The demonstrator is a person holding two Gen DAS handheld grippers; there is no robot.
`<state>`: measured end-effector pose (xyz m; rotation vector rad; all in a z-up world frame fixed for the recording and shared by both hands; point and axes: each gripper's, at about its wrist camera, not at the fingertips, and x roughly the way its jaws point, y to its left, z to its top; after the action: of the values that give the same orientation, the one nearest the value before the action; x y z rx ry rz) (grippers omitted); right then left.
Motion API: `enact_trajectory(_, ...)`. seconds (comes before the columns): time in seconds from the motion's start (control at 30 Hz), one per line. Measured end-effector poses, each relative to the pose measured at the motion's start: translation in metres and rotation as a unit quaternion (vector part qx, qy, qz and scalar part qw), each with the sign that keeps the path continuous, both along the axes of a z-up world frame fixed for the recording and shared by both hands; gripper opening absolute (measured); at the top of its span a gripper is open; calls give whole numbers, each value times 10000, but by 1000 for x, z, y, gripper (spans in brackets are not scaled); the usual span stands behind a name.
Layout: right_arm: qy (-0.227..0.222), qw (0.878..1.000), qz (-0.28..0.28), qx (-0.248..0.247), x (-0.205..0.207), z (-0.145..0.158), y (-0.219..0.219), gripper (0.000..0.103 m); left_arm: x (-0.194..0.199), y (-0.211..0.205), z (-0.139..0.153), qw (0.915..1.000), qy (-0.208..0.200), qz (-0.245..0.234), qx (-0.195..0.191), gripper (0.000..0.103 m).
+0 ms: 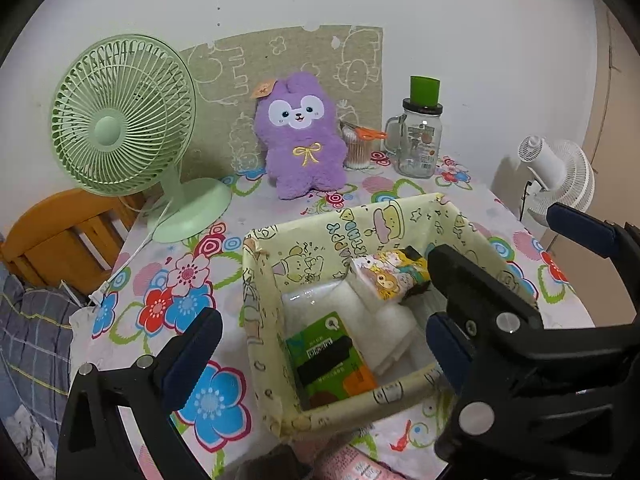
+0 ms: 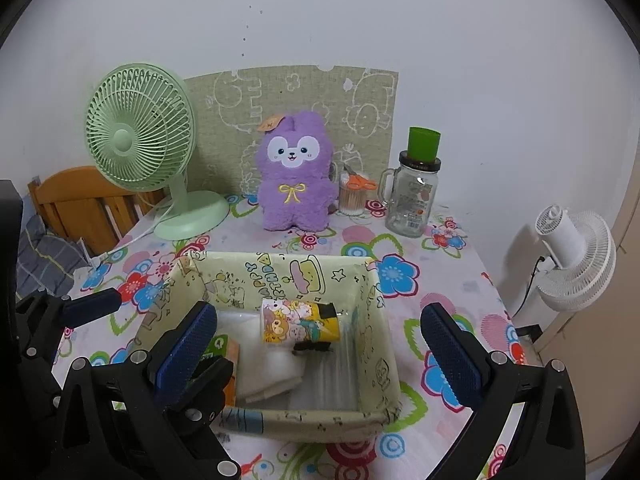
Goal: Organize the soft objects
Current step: 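Lift both grippers out of the box toward the grey pouch and pink tube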
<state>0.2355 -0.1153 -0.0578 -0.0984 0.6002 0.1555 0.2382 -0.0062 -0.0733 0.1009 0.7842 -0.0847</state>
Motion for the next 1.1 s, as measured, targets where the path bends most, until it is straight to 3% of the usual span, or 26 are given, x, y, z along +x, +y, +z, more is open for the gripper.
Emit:
enact_trajectory(0.23, -57, 9999, -78, -35, -22, 10, -4, 103, -21, 0, 9, 9999, -51, 24, -142, 103)
enact_trajectory(1.1, -345, 9994, 51, 66, -108, 49, -7, 103, -105, -3, 50, 9986, -517, 47, -75, 103)
